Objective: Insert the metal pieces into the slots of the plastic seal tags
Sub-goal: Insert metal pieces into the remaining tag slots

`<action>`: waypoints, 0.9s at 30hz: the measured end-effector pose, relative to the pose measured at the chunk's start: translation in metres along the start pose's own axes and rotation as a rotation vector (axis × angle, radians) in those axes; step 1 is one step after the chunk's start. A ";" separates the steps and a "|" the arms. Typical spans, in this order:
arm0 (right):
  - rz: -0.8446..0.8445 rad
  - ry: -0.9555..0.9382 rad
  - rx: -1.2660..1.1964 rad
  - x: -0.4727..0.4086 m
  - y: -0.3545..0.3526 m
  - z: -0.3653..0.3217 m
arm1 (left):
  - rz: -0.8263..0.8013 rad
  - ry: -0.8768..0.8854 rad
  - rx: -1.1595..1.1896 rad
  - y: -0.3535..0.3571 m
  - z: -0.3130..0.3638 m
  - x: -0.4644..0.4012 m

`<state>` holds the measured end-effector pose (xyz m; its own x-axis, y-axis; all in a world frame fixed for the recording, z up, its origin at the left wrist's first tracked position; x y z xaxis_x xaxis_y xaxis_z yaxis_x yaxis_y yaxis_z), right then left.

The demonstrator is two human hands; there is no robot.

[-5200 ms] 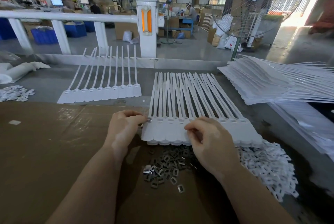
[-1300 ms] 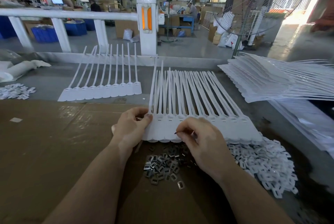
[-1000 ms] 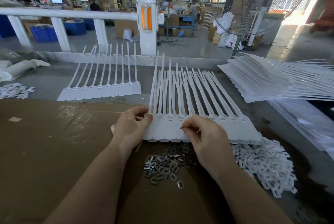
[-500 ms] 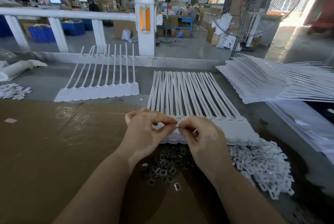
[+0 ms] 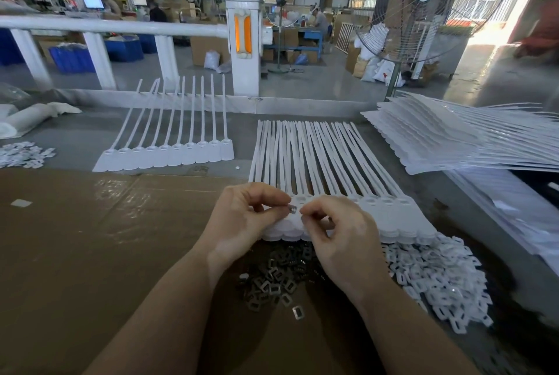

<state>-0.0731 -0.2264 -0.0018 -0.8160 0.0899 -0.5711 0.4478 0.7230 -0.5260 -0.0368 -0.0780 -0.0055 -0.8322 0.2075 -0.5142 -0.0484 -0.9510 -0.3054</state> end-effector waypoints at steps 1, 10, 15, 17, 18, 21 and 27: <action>0.010 0.008 0.008 0.000 0.000 0.000 | 0.026 -0.017 0.018 -0.001 -0.002 0.000; -0.071 0.003 0.185 0.002 0.004 0.001 | 0.196 -0.121 0.027 -0.011 -0.017 0.001; -0.181 0.026 0.227 0.002 0.009 0.005 | 0.280 -0.157 0.002 -0.019 -0.023 0.001; -0.197 0.030 0.229 0.003 0.009 0.005 | 0.305 -0.190 -0.004 -0.021 -0.027 0.002; -0.200 0.030 0.229 0.002 0.009 0.005 | 0.309 -0.207 -0.001 -0.022 -0.029 0.002; -0.201 0.028 0.231 0.003 0.009 0.004 | 0.291 -0.244 -0.019 -0.020 -0.032 0.001; -0.201 0.038 0.240 0.002 0.010 0.005 | 0.234 -0.252 -0.108 -0.021 -0.037 -0.001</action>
<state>-0.0689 -0.2221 -0.0114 -0.9080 -0.0092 -0.4188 0.3461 0.5467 -0.7624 -0.0144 -0.0502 -0.0279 -0.9246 -0.0888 -0.3704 0.2070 -0.9335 -0.2928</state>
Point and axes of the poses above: each hand's wrist, its own x-axis away from the middle knuckle, its own y-axis out of the palm, z = x × y, the point moved 5 cm from there along -x, towards the middle knuckle, and after that the axes turned 15 degrees about y, right-handed, at the moved point
